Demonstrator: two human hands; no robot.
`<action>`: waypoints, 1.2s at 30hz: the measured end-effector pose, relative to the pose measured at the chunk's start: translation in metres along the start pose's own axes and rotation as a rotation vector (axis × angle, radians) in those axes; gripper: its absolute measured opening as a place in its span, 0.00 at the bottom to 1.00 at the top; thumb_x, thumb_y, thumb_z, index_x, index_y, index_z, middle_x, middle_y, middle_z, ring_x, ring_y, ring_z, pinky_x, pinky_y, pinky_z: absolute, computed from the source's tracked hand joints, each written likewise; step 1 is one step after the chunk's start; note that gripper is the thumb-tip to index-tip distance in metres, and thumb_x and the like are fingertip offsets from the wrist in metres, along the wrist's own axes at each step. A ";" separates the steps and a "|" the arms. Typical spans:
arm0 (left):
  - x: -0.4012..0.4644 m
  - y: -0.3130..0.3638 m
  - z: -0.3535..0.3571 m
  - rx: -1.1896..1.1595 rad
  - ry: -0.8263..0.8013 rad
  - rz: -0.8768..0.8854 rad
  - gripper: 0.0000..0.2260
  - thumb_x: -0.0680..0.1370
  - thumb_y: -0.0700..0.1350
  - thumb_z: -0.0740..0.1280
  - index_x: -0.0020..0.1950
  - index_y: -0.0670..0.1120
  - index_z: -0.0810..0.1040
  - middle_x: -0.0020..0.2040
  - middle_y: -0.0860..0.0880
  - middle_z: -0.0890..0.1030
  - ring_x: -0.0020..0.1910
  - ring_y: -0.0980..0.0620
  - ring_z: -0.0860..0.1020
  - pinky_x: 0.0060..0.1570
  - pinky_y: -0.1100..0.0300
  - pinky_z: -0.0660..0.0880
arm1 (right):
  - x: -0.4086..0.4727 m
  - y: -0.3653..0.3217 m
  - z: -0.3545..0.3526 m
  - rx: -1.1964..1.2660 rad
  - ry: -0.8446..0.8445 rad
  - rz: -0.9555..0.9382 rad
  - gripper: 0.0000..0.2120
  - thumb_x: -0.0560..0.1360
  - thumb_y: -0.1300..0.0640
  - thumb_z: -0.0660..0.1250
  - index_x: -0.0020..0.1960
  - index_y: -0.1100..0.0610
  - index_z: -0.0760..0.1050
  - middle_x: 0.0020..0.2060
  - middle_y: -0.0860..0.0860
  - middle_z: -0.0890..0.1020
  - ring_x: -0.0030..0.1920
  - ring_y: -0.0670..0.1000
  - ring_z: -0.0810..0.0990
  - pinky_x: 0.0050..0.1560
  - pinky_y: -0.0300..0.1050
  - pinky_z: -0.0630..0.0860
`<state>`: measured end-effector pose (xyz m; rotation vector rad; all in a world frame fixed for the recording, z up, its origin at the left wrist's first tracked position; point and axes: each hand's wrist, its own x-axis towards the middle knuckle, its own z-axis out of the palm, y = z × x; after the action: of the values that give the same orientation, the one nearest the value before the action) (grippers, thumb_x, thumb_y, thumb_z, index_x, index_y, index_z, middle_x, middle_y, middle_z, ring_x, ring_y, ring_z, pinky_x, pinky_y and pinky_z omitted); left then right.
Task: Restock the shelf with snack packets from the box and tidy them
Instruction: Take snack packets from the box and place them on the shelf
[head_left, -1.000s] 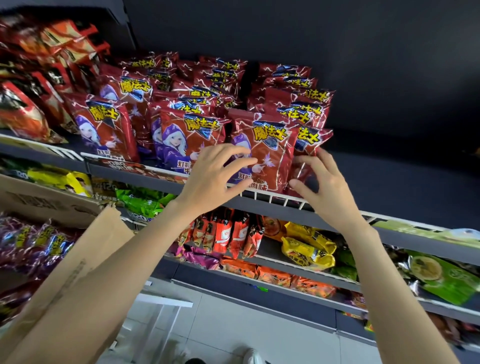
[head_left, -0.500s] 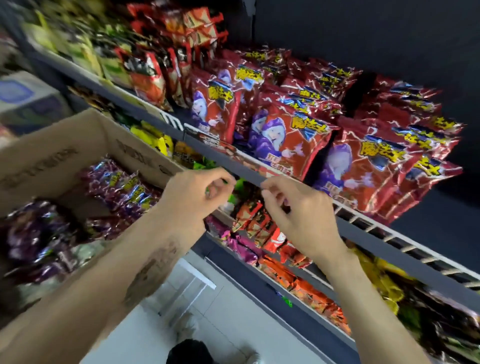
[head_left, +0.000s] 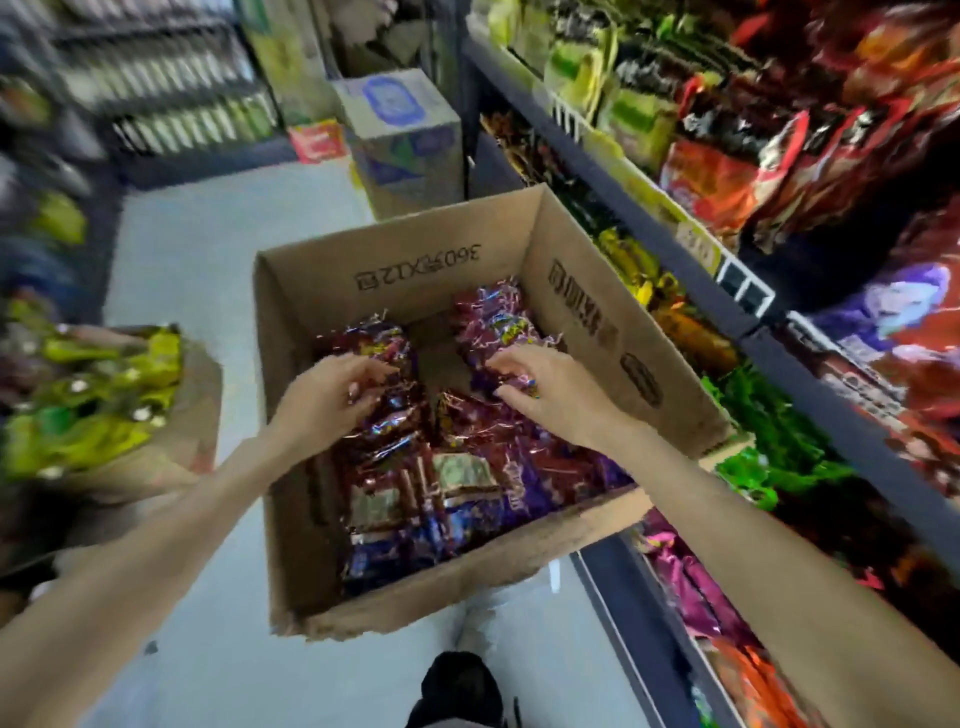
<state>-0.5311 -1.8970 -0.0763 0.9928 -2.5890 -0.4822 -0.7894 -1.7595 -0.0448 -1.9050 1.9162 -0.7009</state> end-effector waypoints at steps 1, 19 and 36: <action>0.009 -0.014 0.003 0.042 -0.024 -0.055 0.15 0.73 0.40 0.70 0.59 0.48 0.78 0.50 0.50 0.80 0.50 0.46 0.77 0.48 0.53 0.74 | 0.018 0.003 0.012 -0.012 -0.030 0.011 0.14 0.76 0.56 0.67 0.61 0.55 0.75 0.54 0.50 0.80 0.56 0.49 0.77 0.57 0.48 0.74; 0.077 -0.070 0.115 0.150 0.041 -0.633 0.35 0.68 0.56 0.74 0.69 0.46 0.65 0.66 0.43 0.68 0.65 0.43 0.66 0.62 0.50 0.68 | 0.205 0.056 0.146 -0.005 -0.215 0.138 0.25 0.77 0.55 0.66 0.71 0.54 0.64 0.67 0.54 0.70 0.67 0.54 0.69 0.66 0.48 0.68; 0.073 -0.063 0.105 -0.152 0.318 -0.578 0.24 0.71 0.42 0.72 0.67 0.46 0.73 0.66 0.50 0.75 0.64 0.50 0.73 0.59 0.54 0.73 | 0.194 0.076 0.175 0.292 -0.121 0.445 0.20 0.71 0.59 0.73 0.61 0.57 0.74 0.41 0.48 0.78 0.31 0.40 0.71 0.29 0.28 0.65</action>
<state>-0.5893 -1.9710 -0.1829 1.6139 -1.9361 -0.5895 -0.7590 -1.9720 -0.2124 -1.2587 1.9406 -0.6627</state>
